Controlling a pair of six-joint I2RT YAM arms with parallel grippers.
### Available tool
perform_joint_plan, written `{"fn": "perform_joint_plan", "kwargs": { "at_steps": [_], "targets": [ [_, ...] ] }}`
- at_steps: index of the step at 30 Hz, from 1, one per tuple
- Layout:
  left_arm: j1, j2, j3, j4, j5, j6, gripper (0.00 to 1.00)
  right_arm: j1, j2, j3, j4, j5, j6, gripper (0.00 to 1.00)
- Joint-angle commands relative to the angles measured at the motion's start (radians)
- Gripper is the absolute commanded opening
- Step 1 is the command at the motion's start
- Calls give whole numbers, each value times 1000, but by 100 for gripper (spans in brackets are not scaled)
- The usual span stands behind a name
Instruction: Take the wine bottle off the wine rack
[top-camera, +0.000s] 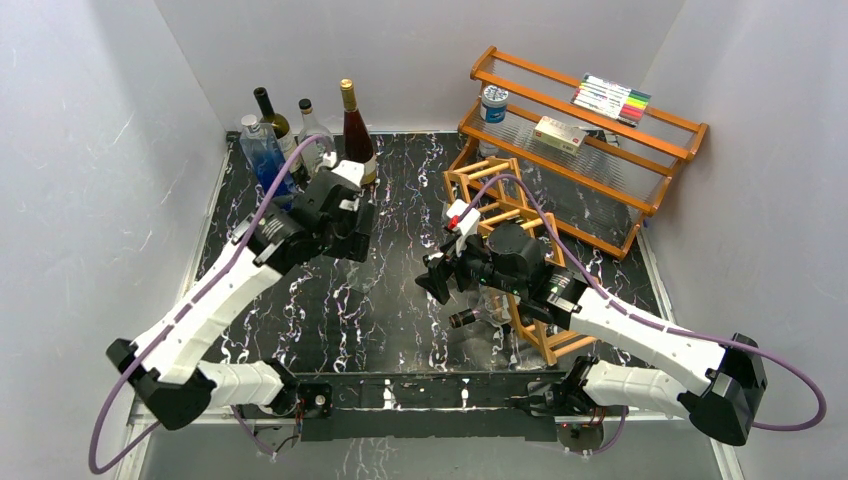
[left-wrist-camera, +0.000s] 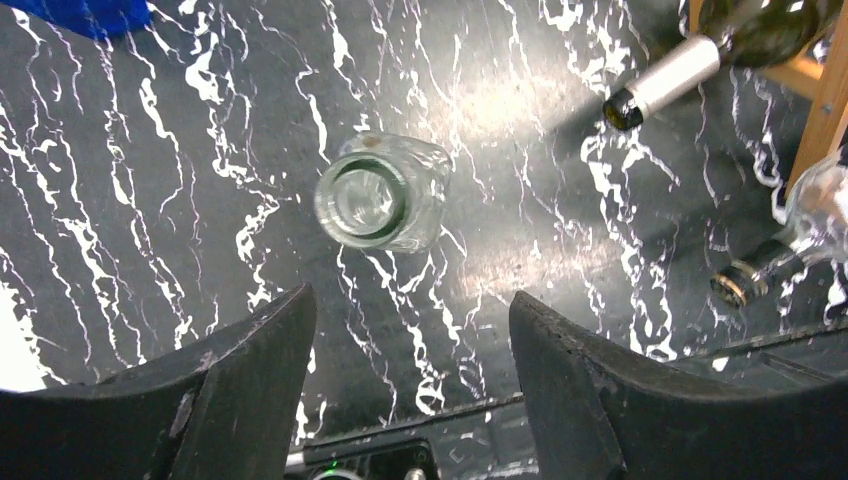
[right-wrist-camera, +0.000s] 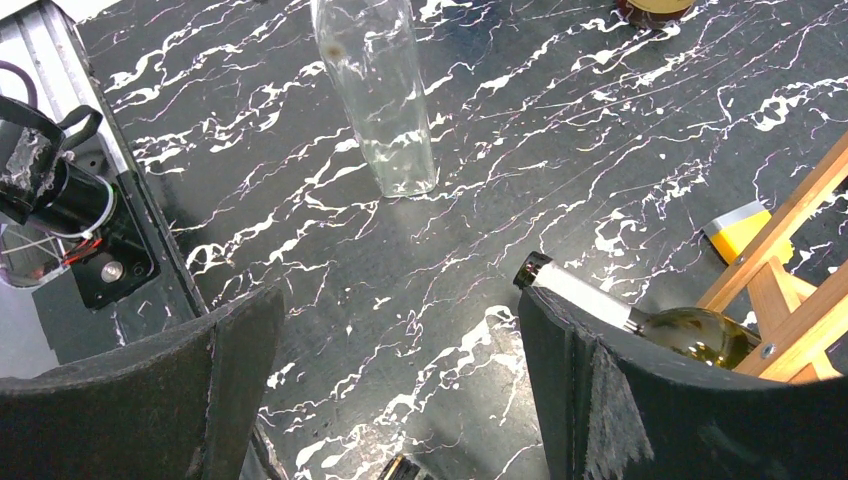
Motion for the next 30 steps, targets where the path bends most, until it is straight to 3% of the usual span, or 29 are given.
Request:
{"fn": "perform_joint_plan", "kwargs": {
  "at_steps": [1,7,15,23,26,29,30],
  "targets": [
    [5,-105,-98,183,-114,-36,68,6,-14,6,29,0,10,98],
    [5,-102,-147,347,-117,-10,63,6,-23,2,25,1,16,98],
    [6,-33,-168,376,-167,35,46,6,-43,0,3,16,15,98],
    [10,-30,-179,375,-204,60,39,6,-42,-2,5,24,5,98],
    [21,-23,-180,379,-210,71,26,5,-24,11,6,16,5,98],
    [61,-8,-166,394,-214,91,0,6,-14,18,4,12,7,98],
    [86,-1,-155,402,-215,99,0,6,-13,19,4,12,6,98]
  ]
}}
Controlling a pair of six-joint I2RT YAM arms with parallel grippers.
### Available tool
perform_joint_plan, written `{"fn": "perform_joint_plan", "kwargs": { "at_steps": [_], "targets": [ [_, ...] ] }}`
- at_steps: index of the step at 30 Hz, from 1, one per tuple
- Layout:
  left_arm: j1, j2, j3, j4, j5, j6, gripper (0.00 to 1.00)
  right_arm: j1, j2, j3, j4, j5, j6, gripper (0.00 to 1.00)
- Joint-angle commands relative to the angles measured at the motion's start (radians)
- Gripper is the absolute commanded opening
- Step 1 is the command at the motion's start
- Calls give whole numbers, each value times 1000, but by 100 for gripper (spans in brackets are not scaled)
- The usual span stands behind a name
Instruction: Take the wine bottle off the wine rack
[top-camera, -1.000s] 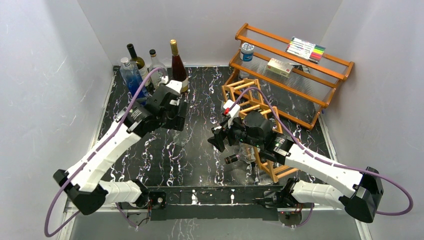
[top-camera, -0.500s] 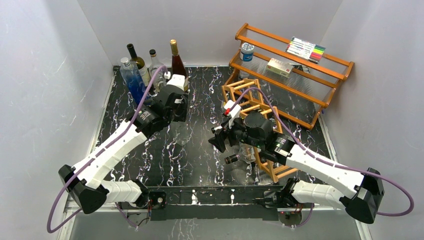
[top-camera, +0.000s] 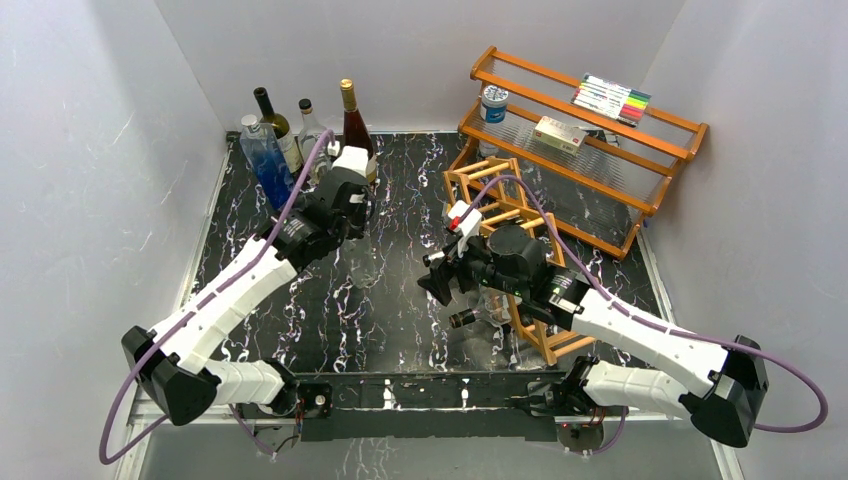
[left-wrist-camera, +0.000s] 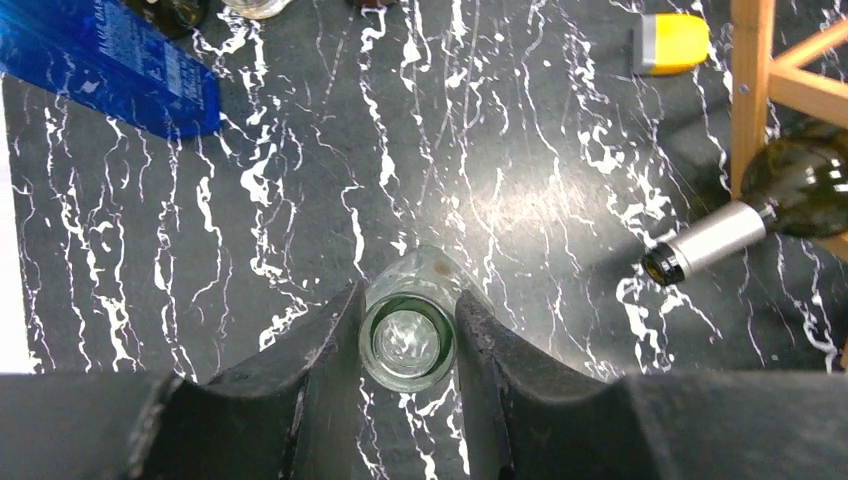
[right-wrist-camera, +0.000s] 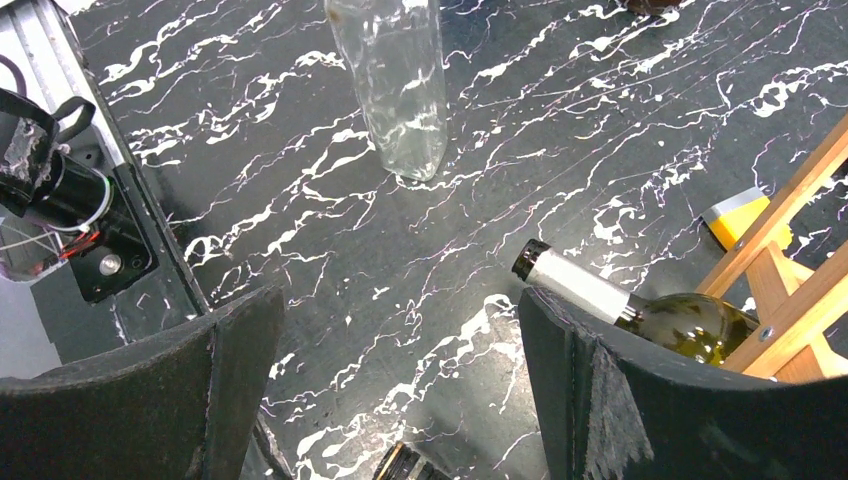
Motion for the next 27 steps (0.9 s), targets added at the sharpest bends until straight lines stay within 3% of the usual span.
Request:
{"fn": "perform_joint_plan", "kwargs": {
  "at_steps": [1,7,15,27],
  "targets": [
    [91,20,33,40,-40,56,0,6,7,21,34,5,2,98],
    [330,82,143,152,88,119,0,6,4,23,29,13,1,98],
    [544,258,261,289,256,135,0,6,-1,22,21,23,5,98],
    [623,440,383,340,314,178,0,6,-12,37,-19,62,-10,98]
  ]
}}
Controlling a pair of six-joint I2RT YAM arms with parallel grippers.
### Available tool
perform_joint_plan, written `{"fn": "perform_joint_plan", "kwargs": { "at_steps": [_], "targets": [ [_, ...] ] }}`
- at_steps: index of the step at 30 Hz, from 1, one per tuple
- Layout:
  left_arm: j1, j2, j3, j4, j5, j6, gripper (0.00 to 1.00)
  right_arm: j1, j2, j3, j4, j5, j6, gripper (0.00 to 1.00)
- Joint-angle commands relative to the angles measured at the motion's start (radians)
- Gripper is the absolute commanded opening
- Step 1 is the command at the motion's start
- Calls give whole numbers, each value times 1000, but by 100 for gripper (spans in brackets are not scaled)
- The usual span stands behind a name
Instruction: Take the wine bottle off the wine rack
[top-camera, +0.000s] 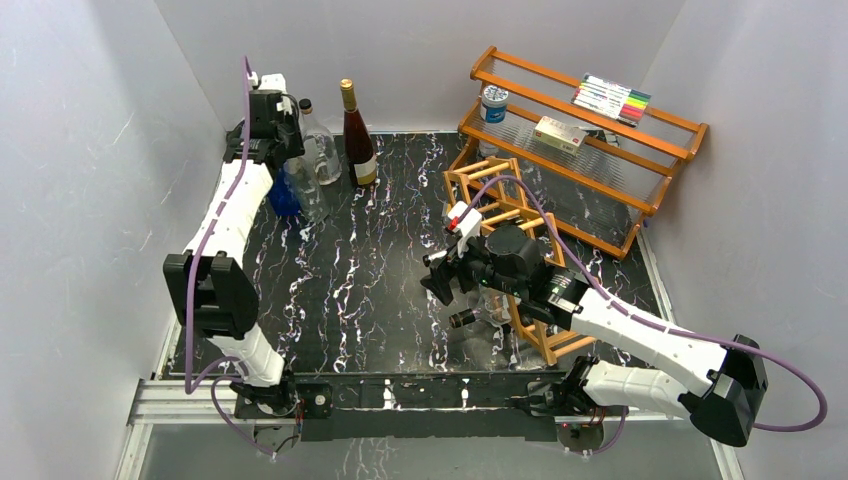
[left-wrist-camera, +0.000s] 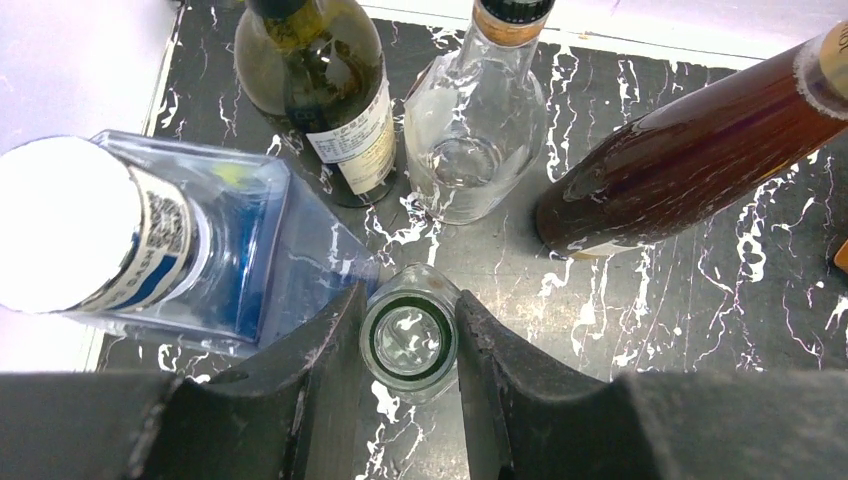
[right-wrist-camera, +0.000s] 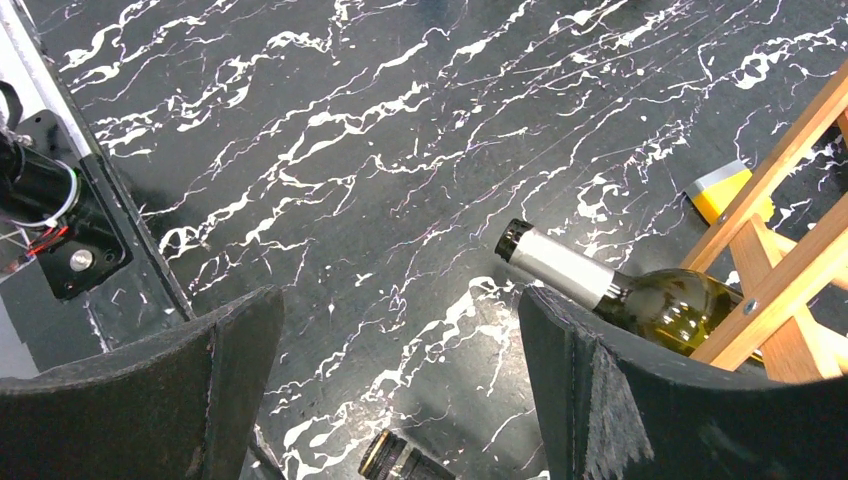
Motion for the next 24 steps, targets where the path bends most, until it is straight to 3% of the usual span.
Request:
{"fn": "perform_joint_plan", "kwargs": {
  "at_steps": [1,4,9,12,15,24],
  "targets": [
    [3,7,62,35,33,39,0,6,-22,38,7,26,-6,98],
    [3,2,50,24,37,49,0,6,-18,39,-1,35,-15,98],
    [3,-26,11,30,59,56,46,6,3,65,-54,91,-59,98],
    [3,-51,4,16,86,53,61,6,15,103,-112,130,-90,98],
    [3,-91,-12,-4,113,45,69,5,18,124,-161,137,-150,98],
    [3,-286,-119,-96,199,-19,82,11,30,157,-408,-31,-435,98]
  ]
}}
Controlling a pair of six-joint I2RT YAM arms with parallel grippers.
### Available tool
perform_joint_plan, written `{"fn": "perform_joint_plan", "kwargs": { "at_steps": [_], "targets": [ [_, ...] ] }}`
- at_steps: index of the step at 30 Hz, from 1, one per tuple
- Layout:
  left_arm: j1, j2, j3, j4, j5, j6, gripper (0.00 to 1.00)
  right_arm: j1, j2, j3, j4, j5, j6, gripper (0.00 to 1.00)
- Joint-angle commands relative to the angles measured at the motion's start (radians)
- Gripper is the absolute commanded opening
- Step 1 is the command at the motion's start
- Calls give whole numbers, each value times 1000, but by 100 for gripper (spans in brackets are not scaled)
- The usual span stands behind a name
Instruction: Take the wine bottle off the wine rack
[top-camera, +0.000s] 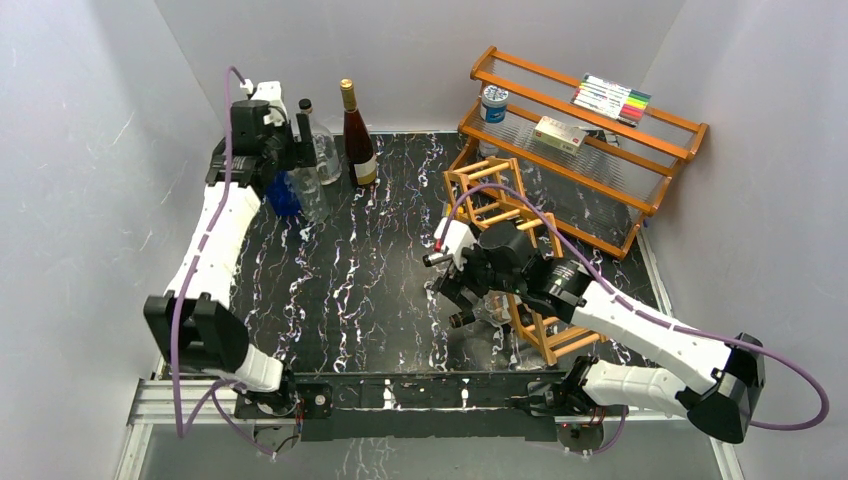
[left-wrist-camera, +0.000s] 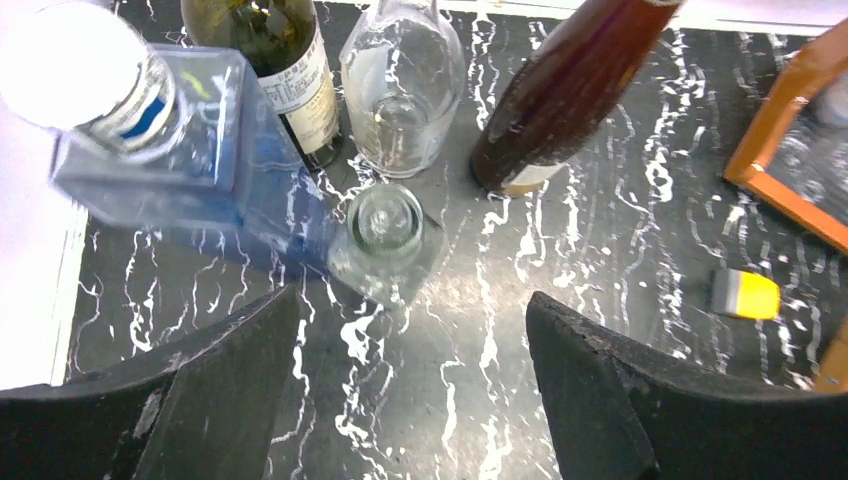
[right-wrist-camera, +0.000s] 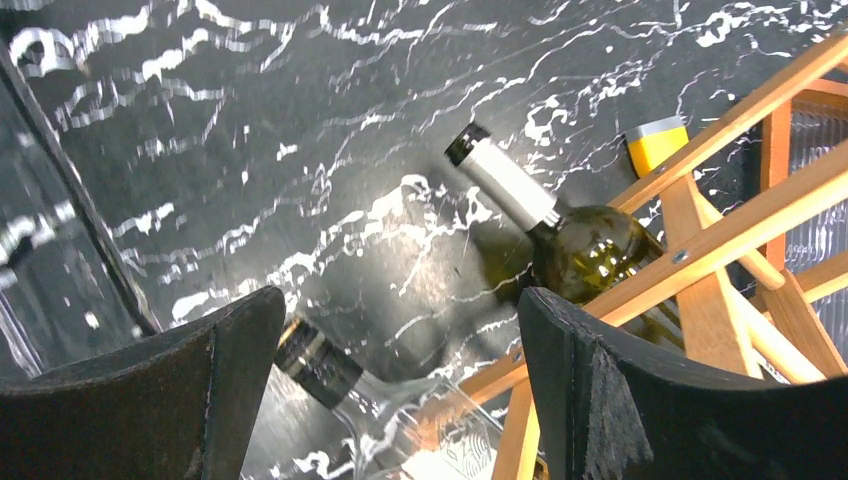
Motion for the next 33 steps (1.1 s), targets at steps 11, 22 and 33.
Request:
{"fn": "perform_joint_plan", "kwargs": {
  "at_steps": [11,22,33],
  "targets": [
    [1,-422,-387,34,547,-275,98,178,77,-17,-264,86,-346,98],
    [-24,-647,-788,120,708,-414,98,237,199,-70,-187,242,-472,88],
    [-25,-710,-859,91,701,-380,98,263,303,-109,-140,366,-558,73]
  ]
}}
